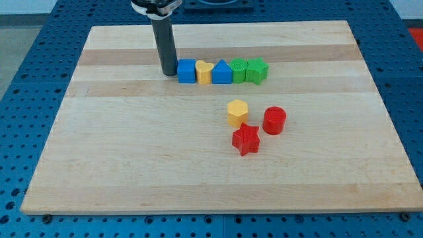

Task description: Push the hexagon into the triangle

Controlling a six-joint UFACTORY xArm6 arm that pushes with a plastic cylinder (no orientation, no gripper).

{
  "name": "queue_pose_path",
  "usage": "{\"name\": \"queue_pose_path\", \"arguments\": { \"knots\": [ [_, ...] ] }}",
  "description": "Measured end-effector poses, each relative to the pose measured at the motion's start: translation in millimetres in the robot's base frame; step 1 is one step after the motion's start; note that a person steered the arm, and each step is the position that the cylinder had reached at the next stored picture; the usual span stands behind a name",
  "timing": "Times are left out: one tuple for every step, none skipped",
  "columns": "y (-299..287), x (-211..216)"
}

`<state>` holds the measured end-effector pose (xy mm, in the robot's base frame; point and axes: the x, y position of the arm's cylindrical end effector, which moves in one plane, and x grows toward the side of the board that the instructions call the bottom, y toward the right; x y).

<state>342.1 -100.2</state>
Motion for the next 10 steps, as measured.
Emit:
{"name": "queue_pose_path", "arguments": {
  "knots": [
    [0.4,0.0],
    [0.3,0.0],
    [-17.3,0.7],
    [-39.9,21.6],
    [-40.7,70.5],
    [-33.3,116.4],
    [3.3,138.3],
    [49.5,150.0],
    [85.7,152.3],
    [118.6,152.3]
  ]
}}
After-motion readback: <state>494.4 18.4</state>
